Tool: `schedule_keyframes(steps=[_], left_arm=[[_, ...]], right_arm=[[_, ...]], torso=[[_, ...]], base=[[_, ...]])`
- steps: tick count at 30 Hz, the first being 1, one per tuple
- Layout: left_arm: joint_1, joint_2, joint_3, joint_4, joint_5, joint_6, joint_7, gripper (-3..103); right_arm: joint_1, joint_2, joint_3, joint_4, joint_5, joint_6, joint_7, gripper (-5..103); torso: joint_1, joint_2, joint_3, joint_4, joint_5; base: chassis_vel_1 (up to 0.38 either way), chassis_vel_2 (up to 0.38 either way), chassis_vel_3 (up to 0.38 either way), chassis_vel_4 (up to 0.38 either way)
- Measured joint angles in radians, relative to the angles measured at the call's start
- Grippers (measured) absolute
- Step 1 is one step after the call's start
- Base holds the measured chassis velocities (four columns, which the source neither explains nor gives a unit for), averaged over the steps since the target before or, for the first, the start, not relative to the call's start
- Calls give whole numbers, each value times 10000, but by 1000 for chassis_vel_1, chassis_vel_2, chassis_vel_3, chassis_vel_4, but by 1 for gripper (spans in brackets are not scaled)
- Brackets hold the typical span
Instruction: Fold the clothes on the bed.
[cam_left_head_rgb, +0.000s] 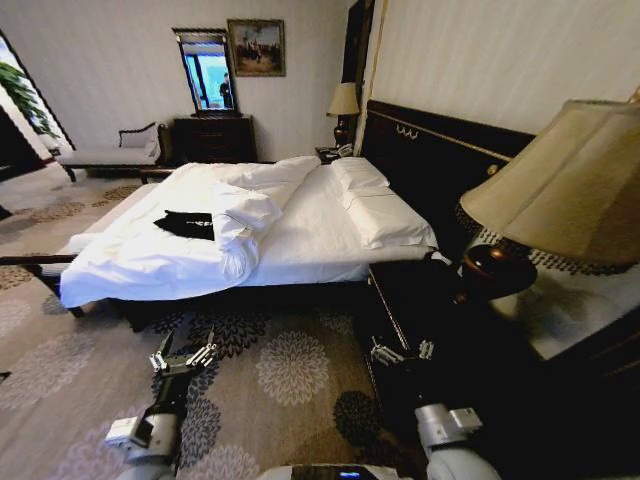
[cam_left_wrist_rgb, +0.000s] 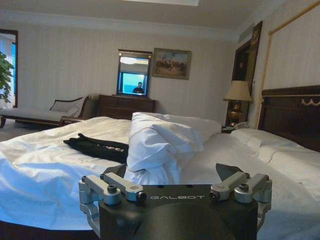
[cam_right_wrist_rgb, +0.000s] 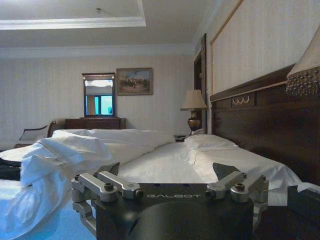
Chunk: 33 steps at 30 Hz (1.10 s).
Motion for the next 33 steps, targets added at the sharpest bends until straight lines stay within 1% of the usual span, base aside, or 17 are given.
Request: schedule_keyframes(steps=[10, 15, 20, 24, 26, 29, 33], left_arm=[[-30, 126, -90, 104, -46, -12, 39, 100], [-100, 552, -425, 167, -156, 71, 196, 100], [-77, 784, -556, 212, -301, 94, 363, 100], [-24, 876, -621, 313, -429, -108, 509, 100], [-8, 887, -620, 316, -736, -285, 523, 100], [-32, 869, -593, 252, -1003, -326, 524, 100], [-69, 836, -542, 189, -1051, -328, 524, 100]], right_arm=[[83, -34, 79, -97, -42, -27, 70, 100], [210, -214, 347, -160, -22, -35, 87, 100], [387, -396, 619, -240, 101, -102, 84, 100], [473, -586, 821, -340, 347, -166, 47, 100], [489, -660, 911, -410, 529, -184, -29, 100], [490, -665, 927, -442, 598, -188, -65, 100], [485, -591, 908, -480, 494, -188, -88, 100]], torso=[[0, 0, -1, 0, 0], [-2, 1, -1, 0, -1], [-2, 1, -1, 0, 0], [-2, 0, 0, 0, 0], [-1, 0, 0, 0, 0], [-2, 0, -1, 0, 0], [-3, 1, -1, 0, -1]], base=[[-88, 95, 101, -98], [-83, 66, 79, -78], [-88, 84, 86, -84], [-91, 97, 91, -85], [-83, 101, 96, -85], [-86, 110, 95, -108], [-114, 116, 115, -103]])
